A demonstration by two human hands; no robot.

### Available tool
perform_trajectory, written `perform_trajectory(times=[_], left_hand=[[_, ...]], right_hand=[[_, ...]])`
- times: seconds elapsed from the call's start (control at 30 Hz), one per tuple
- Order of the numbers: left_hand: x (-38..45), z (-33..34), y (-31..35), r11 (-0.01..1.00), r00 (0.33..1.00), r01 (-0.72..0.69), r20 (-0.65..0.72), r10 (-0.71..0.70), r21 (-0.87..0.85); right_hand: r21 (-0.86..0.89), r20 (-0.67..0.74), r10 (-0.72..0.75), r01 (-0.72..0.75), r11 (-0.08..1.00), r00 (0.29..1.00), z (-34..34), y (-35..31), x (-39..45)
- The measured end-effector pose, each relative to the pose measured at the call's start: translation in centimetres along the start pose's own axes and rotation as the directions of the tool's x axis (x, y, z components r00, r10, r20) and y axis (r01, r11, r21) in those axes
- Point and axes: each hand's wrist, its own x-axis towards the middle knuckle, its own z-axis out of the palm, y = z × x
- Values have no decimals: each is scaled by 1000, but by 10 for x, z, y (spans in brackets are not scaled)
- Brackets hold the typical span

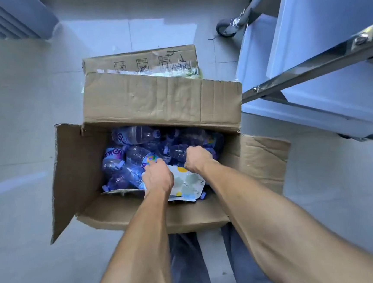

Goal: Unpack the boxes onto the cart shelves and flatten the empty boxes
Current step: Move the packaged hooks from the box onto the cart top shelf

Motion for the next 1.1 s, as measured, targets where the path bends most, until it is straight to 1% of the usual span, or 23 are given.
perform_trajectory(times=[0.1,0.2,0.27,0.3,0.43,0.57,0.63,0.7,0.77,0.83,0.87,0.9,0.93,0.97,1.0,1.03,1.07,1.1], left_hand=[[13,1,-5,999,998,-16,62,14,37],[22,8,-16,998,985,11,172,-22,60],[27,13,-18,999,980,27,194,-36,47],[28,15,-18,998,983,26,178,-35,55],[24,19,-16,975,998,19,49,-31,223],[19,21,-13,977,1000,18,20,-23,212],[16,17,-12,991,1000,15,-20,-12,135],[11,12,-9,1000,993,17,-119,-18,-9],[6,8,-3,984,967,9,-247,-53,-177],[1,4,4,929,934,38,-316,-164,-367],[0,2,7,878,914,91,-311,-261,-470],[0,0,9,805,885,158,-280,-372,-571],[0,-2,9,717,848,230,-226,-480,-658],[1,-2,8,621,809,298,-153,-567,-725],[1,-2,6,539,778,357,-77,-624,-763],[1,0,5,490,760,399,-20,-650,-775],[0,3,4,475,756,424,13,-654,-771],[-2,5,3,487,766,426,18,-642,-762]], right_hand=[[-48,49,-21,23,999,999,17,0,13],[-74,88,-23,30,997,996,32,-3,20],[-77,99,-32,40,996,995,40,-5,24],[-71,98,-32,39,997,995,42,-4,24],[-55,40,-25,28,998,999,52,0,23],[-72,58,-31,35,997,998,57,7,15],[-56,28,-43,45,997,999,55,10,13],[-8,-55,-39,39,999,998,48,13,9],[18,-202,-52,57,998,978,38,15,6],[-2,-349,-95,101,995,932,28,15,3],[-9,-408,-105,111,994,907,23,17,1],[3,-459,-91,104,995,884,18,18,0],[44,-502,-49,82,996,863,14,21,-2],[118,-529,26,43,992,848,12,25,-3],[217,-532,128,-11,976,837,9,28,-3],[316,-502,232,-72,946,833,7,32,-4],[387,-452,311,-130,913,836,7,34,-5],[420,-397,359,-181,889,844,7,36,-5]])
